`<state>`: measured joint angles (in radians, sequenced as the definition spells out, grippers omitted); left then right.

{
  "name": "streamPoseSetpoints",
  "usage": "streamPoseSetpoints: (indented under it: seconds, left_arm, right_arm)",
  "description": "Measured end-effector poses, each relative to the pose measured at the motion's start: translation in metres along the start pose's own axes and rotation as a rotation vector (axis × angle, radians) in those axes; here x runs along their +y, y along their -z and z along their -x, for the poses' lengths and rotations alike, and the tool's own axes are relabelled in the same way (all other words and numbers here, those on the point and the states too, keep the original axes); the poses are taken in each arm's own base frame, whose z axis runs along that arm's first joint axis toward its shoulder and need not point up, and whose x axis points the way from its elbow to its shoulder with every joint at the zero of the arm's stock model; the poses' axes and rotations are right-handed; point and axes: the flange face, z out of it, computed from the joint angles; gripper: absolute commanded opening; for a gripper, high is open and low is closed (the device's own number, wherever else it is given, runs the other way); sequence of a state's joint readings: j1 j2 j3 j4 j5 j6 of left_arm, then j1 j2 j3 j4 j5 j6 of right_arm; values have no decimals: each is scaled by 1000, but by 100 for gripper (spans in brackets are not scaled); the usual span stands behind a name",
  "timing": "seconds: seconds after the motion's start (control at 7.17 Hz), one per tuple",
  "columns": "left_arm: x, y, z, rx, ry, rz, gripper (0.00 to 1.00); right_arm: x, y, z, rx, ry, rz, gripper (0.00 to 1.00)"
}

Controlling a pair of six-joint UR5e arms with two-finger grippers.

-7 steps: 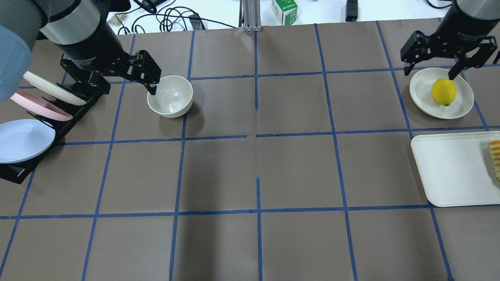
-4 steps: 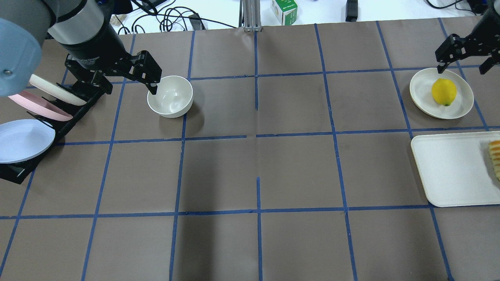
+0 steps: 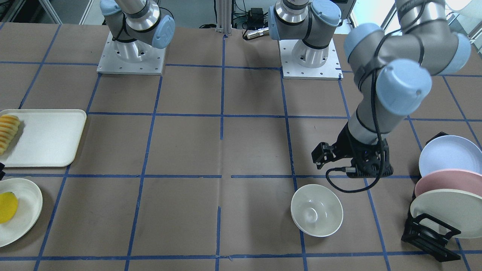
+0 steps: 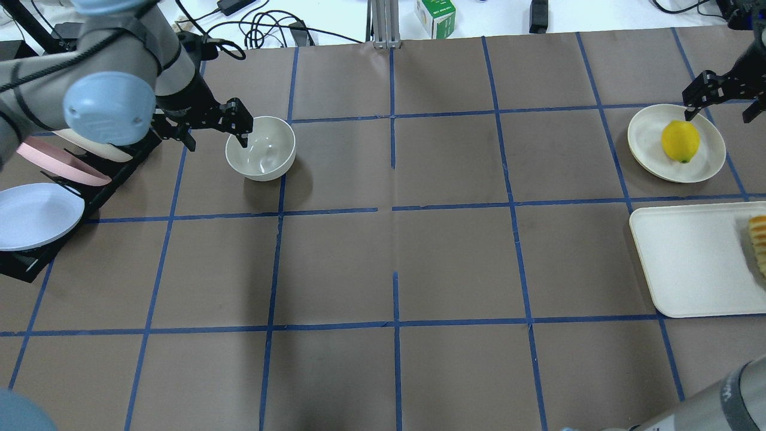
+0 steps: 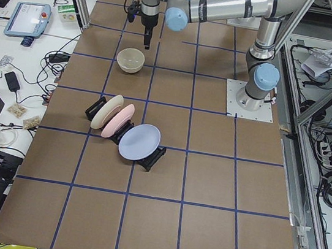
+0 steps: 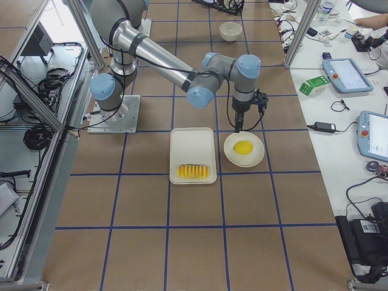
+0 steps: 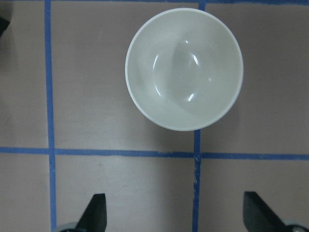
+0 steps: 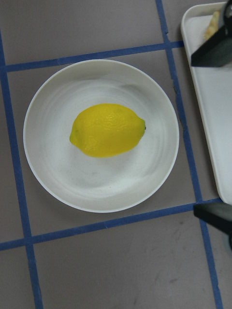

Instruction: Place bowl and put lemon in it

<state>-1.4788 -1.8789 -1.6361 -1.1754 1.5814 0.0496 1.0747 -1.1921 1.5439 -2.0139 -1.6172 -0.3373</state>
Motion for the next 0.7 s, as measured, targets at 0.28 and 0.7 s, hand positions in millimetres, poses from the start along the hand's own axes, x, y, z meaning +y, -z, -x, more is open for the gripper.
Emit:
streamPoseSetpoints:
  seconds: [0.28, 0.7]
  left_arm:
    - [-28, -70, 16, 0, -2, 10, 99]
    - [-43, -104, 32, -1, 7, -34, 0]
  right_arm:
    - [-15, -46, -7, -1, -4, -4, 100]
    - [-24, -101, -26, -10, -27, 16, 100]
